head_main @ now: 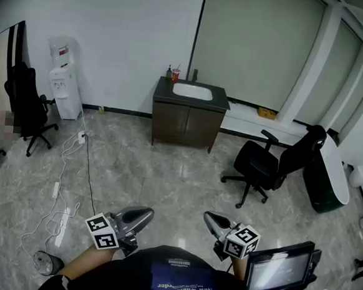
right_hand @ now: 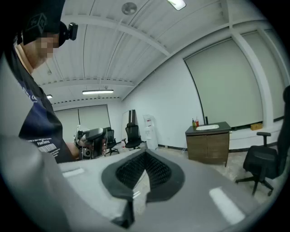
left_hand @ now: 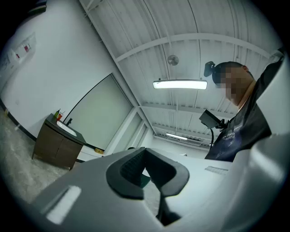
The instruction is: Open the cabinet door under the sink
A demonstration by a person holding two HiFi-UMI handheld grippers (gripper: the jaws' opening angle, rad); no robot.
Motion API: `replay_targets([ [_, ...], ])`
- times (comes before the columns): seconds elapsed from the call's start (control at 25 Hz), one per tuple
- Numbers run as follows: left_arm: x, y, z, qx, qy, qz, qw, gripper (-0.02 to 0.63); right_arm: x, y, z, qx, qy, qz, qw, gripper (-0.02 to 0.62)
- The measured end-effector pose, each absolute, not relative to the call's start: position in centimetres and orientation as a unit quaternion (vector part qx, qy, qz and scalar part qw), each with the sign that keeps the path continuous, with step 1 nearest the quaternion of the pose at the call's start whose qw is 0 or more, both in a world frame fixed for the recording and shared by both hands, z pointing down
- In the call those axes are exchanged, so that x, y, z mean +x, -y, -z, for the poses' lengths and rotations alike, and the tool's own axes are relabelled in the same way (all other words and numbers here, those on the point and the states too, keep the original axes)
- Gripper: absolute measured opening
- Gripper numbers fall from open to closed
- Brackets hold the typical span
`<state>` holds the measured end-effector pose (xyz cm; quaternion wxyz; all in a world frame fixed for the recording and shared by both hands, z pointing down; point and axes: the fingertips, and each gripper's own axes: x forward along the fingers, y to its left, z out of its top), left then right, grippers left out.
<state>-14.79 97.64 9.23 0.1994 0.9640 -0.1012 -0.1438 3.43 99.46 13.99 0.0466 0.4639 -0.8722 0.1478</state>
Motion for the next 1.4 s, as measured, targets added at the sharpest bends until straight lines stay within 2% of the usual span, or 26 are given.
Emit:
replay_targets([
  [0.44,-15.6,-97.4,-8.8,0.964,0.100,0.145,0.198,0.000,2.7,-99.1,-13.6,0.461,0.873,-0.150,0.047,0.000],
  [1.4,-26.6,-93.7,-10.3,0.951,0.139,0.169,0.217,0.000,-7.5,-94.5,-14.7,0.427,0.887,-0.159,0.079,0.000],
])
